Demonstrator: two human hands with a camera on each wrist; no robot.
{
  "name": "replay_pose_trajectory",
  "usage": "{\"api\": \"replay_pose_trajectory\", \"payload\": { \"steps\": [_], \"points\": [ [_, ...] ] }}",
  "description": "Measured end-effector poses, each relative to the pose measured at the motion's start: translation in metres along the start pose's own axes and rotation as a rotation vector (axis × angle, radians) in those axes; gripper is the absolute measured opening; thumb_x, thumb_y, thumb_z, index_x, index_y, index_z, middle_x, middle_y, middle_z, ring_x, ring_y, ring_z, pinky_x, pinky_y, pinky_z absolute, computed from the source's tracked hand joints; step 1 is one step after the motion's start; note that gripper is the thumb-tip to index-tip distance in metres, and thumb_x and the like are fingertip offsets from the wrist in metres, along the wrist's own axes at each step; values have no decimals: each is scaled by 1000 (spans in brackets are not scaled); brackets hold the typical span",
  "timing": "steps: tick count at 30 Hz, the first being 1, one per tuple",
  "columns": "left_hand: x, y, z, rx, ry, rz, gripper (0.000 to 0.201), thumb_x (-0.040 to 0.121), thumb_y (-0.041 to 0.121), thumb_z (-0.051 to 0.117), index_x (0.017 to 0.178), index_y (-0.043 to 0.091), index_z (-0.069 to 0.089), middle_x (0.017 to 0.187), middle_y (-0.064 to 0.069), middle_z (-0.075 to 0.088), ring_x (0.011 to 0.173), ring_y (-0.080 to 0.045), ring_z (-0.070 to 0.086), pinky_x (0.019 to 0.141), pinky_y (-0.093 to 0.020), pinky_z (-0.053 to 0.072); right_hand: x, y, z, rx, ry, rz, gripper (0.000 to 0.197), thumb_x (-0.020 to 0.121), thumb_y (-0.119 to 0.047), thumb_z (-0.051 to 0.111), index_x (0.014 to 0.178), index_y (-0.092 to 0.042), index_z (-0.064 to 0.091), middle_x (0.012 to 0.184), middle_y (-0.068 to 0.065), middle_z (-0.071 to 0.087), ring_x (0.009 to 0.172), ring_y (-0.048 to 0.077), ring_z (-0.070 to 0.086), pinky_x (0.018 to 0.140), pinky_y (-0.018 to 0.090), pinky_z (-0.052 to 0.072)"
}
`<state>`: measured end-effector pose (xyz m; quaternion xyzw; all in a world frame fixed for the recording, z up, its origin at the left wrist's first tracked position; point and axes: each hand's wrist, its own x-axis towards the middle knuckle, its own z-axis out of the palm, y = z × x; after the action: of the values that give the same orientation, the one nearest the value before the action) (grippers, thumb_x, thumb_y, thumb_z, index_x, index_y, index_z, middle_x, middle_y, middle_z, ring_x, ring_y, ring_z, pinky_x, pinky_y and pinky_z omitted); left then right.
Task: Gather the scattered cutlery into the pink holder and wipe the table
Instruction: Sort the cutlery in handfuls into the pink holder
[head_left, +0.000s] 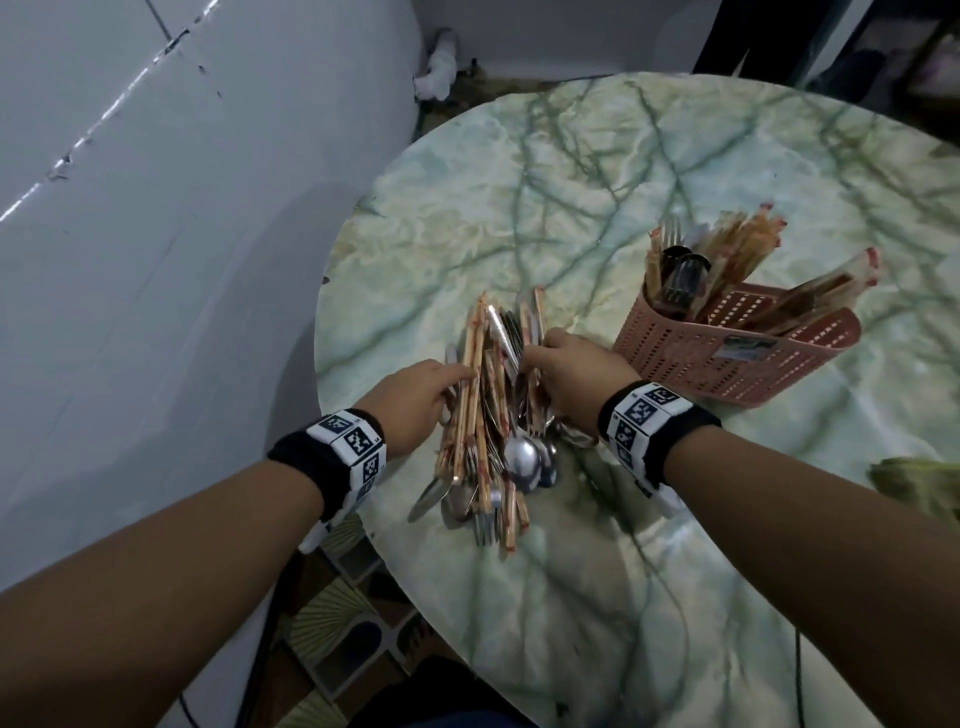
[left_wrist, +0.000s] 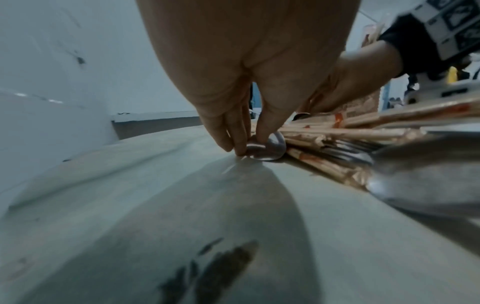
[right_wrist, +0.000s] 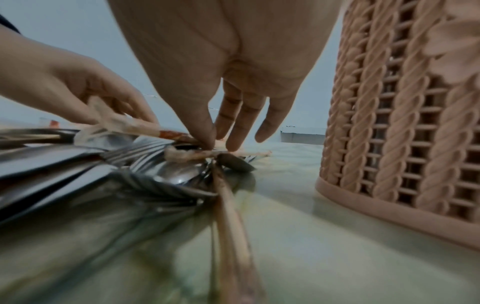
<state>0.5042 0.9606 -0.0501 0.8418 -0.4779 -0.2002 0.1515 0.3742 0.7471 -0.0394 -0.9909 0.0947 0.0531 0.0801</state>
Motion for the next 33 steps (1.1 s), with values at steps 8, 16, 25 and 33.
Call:
{"api": "replay_pose_trajectory", "payload": {
  "steps": [8,16,25,33],
  "points": [
    [7,-4,-5,232,33,234,45,87,6,72,130,20,68,126,-8,62,103,-30,65,83,-35,53,-9,2,-6,-12,26,-116,39,87,-12,74,121,-32,67,110,1,56,84,18,57,63,29,44],
    [5,-1,-15,314,57,327,41,90,9,67,131,13,64,122,-12,61,89,-27,65,71,-39,57,-5,12,-12,-68,147,-281,16,83,-17,81,97,-22,74,104,6,57,83,26,59,57,28,38],
    [-1,7,-3,407,8,404,60,97,72,36,136,32,57,134,4,59,115,-12,55,104,-42,43,-6,-17,-39,208,321,-279,15,106,-20,46,111,-7,52,95,6,64,76,25,57,63,37,47],
    [6,22,-8,481,38,397,40,84,1,75,123,10,69,115,-16,68,100,-36,66,79,-39,57,7,-46,-66,651,429,-4,40,103,-25,47,139,-12,36,103,-4,52,79,9,52,64,23,38]
  ]
}}
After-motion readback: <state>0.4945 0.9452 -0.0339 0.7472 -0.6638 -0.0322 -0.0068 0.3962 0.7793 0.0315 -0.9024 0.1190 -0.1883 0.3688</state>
